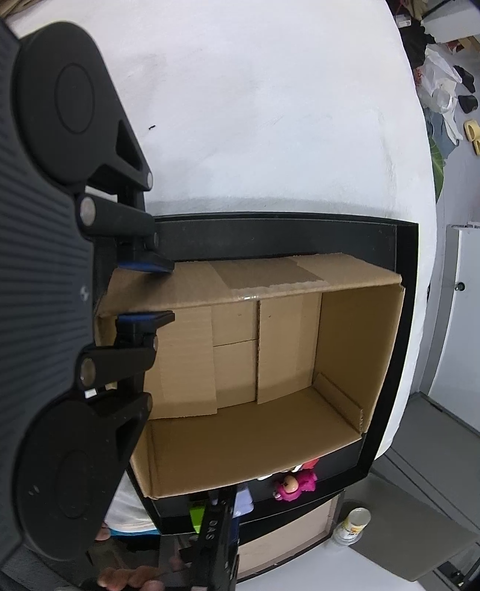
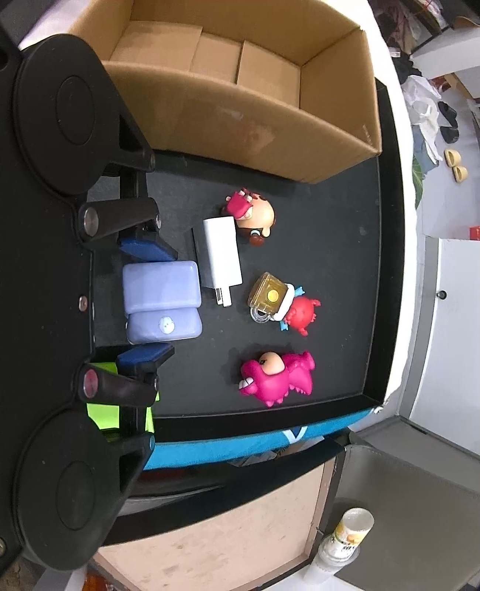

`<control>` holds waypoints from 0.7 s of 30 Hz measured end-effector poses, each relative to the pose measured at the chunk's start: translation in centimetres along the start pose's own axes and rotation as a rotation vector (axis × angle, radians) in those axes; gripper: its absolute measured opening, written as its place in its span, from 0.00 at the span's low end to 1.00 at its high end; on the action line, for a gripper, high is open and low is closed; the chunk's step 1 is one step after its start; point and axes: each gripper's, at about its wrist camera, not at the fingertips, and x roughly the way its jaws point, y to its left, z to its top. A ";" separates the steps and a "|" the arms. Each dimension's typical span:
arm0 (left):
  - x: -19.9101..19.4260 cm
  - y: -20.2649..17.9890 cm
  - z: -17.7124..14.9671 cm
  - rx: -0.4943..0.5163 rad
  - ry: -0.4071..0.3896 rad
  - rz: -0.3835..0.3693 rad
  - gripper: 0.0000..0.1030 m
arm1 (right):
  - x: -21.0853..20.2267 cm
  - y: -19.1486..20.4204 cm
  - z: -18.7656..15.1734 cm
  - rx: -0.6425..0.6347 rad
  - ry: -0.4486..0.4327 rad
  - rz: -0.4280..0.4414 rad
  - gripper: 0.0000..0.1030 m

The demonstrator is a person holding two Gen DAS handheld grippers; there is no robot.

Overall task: Organize rigid objects
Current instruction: 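Close the right gripper on the lavender-blue block and lift it, then carry the lavender-blue block with the right gripper over the cardboard box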

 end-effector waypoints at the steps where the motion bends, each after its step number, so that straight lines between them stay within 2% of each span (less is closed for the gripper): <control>1: 0.0 -0.1 0.0 0.003 -0.007 0.004 0.20 | -0.3 0.0 0.0 -0.003 -0.007 -0.001 0.45; 21: -0.3 0.2 0.1 -0.037 -0.047 -0.033 0.17 | -5.2 1.8 1.9 -0.021 -0.080 0.016 0.45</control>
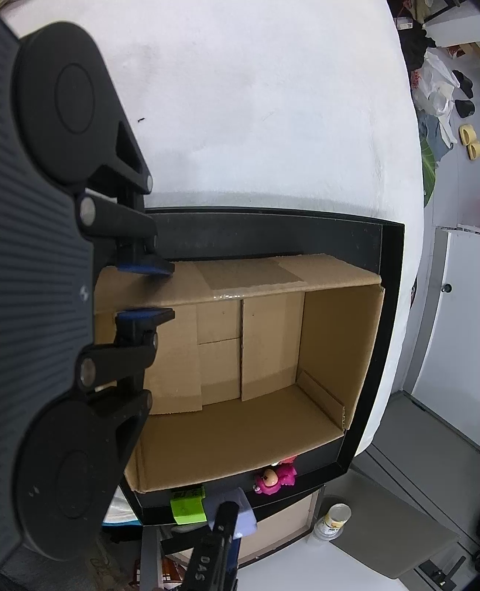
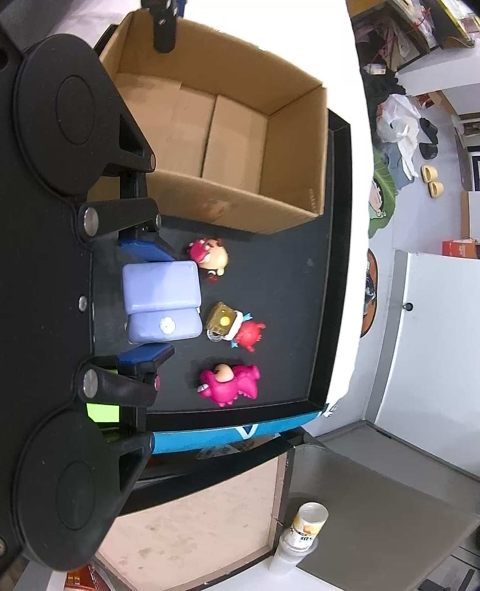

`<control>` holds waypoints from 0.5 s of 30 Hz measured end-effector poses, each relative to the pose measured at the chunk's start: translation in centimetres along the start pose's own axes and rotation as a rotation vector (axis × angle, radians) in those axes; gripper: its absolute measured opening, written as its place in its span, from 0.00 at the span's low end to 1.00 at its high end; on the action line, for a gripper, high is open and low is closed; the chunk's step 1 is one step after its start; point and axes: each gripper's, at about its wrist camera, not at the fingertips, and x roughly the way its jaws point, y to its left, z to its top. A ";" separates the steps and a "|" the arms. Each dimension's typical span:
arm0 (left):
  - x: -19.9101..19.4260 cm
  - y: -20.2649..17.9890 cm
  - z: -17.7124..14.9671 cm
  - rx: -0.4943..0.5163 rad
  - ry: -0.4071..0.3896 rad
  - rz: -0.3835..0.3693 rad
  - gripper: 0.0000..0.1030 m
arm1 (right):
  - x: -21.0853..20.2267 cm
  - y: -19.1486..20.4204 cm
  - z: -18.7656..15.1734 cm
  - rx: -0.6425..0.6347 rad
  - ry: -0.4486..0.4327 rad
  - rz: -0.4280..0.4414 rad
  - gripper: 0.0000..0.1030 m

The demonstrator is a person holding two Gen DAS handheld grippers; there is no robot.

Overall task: Organize rigid objects
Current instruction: 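Carry the lavender-blue block with the right gripper over the cardboard box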

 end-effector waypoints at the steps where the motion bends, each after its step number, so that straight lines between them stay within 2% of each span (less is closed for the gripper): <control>1: 0.0 0.1 0.0 -0.006 -0.001 -0.004 0.17 | -0.3 0.0 0.2 0.002 -0.005 0.007 0.45; 7: 0.0 0.5 -0.1 -0.023 -0.013 -0.024 0.17 | -2.0 0.4 1.2 0.016 -0.032 0.030 0.45; 15: -0.1 0.6 -0.1 -0.019 -0.015 -0.039 0.17 | -2.8 2.1 2.4 -0.031 -0.048 0.023 0.45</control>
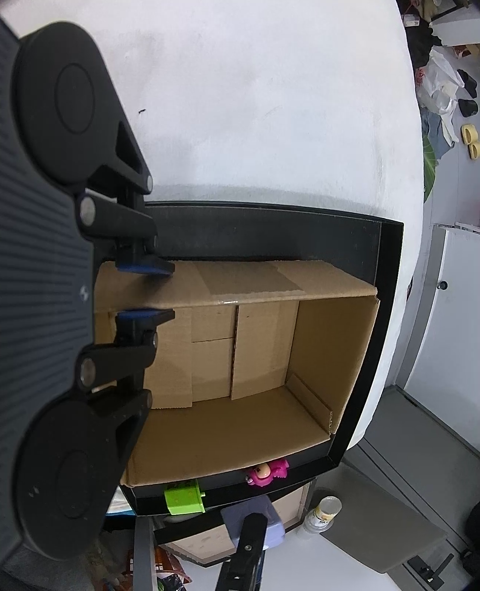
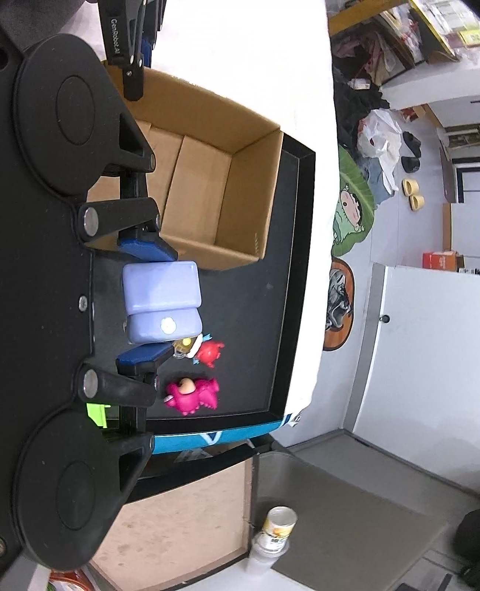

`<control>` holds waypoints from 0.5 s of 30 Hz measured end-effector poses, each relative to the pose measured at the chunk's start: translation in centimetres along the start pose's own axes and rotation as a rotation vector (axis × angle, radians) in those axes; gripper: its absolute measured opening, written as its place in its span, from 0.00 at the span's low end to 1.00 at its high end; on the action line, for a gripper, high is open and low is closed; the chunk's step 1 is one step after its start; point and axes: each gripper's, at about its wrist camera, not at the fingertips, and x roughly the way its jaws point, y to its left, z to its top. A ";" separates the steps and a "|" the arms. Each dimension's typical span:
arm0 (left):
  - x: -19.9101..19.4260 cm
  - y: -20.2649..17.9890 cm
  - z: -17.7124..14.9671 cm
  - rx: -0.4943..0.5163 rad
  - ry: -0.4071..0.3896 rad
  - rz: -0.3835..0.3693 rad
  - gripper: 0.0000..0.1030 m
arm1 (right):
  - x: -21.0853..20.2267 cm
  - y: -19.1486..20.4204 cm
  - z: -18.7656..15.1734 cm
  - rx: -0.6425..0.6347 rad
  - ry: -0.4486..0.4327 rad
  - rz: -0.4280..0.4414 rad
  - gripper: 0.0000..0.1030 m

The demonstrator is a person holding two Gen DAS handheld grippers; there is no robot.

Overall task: Organize rigid objects
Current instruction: 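Carry the lavender-blue block with the right gripper over the cardboard box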

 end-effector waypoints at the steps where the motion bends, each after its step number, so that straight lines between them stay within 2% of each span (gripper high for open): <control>1: 0.0 0.0 0.0 0.000 0.000 0.000 0.17 | 0.0 0.2 0.1 -0.009 0.001 -0.003 0.45; 10: 0.0 0.1 0.0 -0.016 0.001 -0.007 0.17 | 0.0 2.9 1.5 -0.078 -0.016 -0.024 0.44; 15: 0.1 0.3 0.0 -0.022 0.001 -0.011 0.17 | 0.3 4.3 2.0 -0.090 -0.021 -0.008 0.44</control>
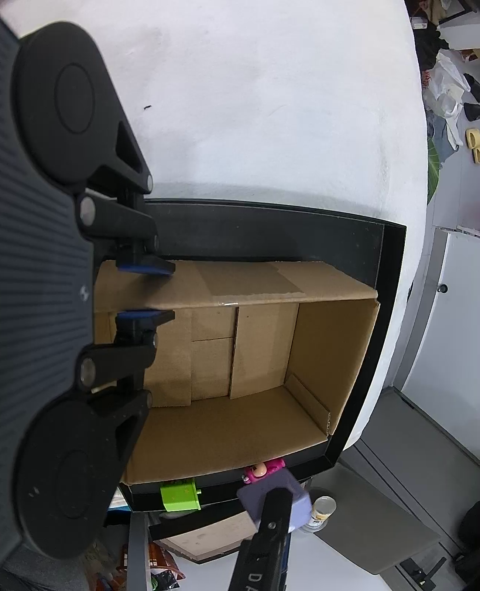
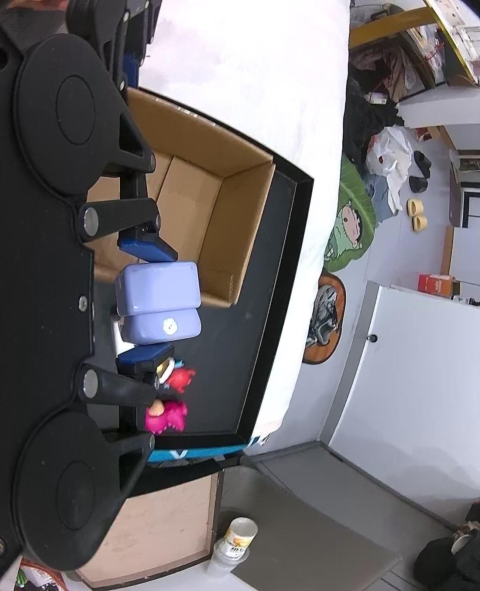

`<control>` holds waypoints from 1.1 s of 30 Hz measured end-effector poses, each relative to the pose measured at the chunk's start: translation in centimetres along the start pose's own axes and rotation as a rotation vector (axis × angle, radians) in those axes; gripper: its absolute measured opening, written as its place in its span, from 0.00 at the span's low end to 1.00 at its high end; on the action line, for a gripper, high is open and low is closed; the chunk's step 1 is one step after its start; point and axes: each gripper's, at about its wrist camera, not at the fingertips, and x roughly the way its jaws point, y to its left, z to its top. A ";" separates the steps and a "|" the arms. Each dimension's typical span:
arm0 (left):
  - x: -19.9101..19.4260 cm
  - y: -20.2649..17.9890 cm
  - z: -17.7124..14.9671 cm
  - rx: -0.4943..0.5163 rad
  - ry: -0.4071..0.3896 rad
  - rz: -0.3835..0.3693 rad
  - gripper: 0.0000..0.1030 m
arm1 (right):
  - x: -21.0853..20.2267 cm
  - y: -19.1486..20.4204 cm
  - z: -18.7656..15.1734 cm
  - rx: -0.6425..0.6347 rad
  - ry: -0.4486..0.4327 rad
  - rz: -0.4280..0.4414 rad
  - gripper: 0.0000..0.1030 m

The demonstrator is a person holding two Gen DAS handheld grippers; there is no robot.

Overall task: Organize rigid objects
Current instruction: 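Carry the lavender-blue block with the right gripper over the cardboard box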

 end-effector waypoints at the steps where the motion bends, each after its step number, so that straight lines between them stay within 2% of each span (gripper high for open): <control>1: 0.0 0.0 0.0 -0.002 0.000 0.000 0.17 | 0.1 0.3 0.1 -0.004 -0.001 0.006 0.44; 16: -0.1 -0.1 -0.2 -0.013 0.000 0.000 0.17 | 2.4 3.6 0.7 -0.054 0.007 0.072 0.45; 26: 0.1 0.0 0.0 -0.047 0.009 -0.007 0.17 | 5.6 4.0 0.3 0.000 0.057 0.126 0.45; 33: 0.1 0.4 0.3 -0.066 0.018 -0.016 0.17 | 6.9 4.2 0.5 0.056 0.055 0.156 0.45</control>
